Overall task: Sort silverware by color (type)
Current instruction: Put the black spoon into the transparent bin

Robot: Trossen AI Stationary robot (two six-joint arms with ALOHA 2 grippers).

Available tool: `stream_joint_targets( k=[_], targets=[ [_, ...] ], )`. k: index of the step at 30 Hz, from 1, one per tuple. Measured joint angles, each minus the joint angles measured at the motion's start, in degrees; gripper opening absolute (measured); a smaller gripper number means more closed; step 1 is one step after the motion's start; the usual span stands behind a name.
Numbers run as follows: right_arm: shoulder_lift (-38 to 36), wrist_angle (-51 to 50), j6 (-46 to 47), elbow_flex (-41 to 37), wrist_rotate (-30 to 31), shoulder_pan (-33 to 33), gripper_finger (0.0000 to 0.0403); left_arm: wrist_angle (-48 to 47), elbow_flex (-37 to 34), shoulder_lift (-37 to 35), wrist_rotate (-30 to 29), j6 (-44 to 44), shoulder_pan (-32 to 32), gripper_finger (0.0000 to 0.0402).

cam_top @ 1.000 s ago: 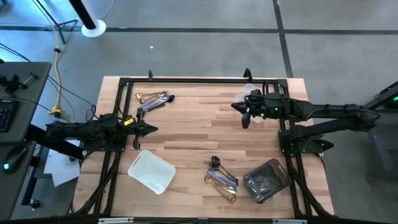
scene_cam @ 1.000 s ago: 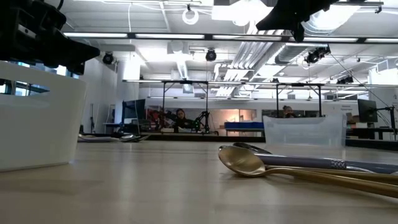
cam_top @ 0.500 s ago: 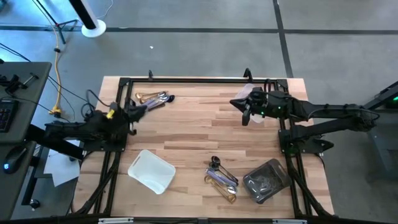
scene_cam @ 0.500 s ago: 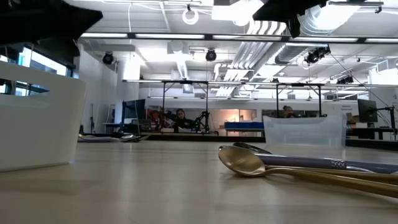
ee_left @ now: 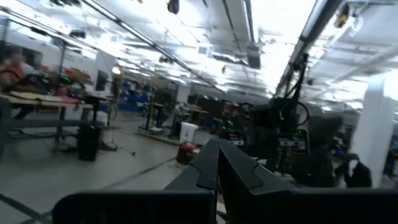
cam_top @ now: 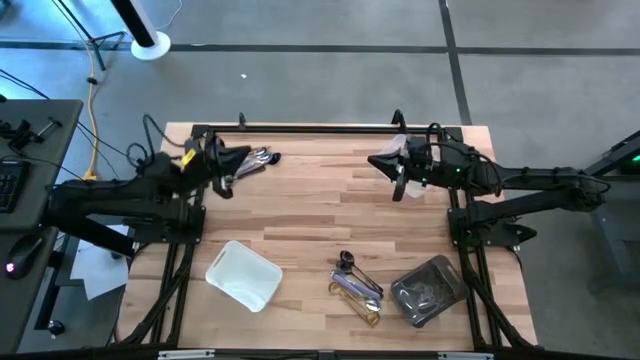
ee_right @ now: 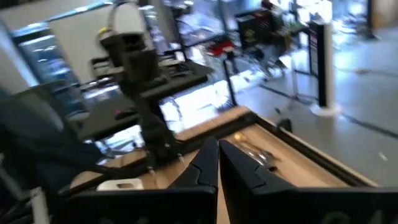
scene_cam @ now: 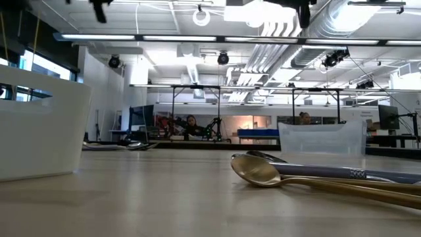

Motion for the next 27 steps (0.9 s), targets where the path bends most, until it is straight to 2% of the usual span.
stream_joint_targets(
  k=[5,8,11,19,27],
  targets=[
    [-0.4,4.0,-5.3,0.0,-8.6,0.0,0.0,-10.1,10.2,7.6,12.9,-8.7,5.8,0.0],
    [-0.4,4.3,-8.9,0.0,-13.1,0.0,0.0,-13.1,13.8,11.4,17.6,-9.1,7.2,0.0],
    [-0.4,3.9,-10.2,0.0,-13.6,0.0,0.0,-11.7,14.3,13.9,22.1,-7.7,6.7,0.0],
    [-0.4,3.9,-10.2,0.0,-13.8,0.0,0.0,-12.0,14.4,17.8,21.6,-5.0,2.1,0.0],
    [-0.4,3.9,-10.2,0.0,-13.8,0.0,0.0,-12.0,14.4,18.4,20.8,-3.6,1.6,0.0]
  ],
)
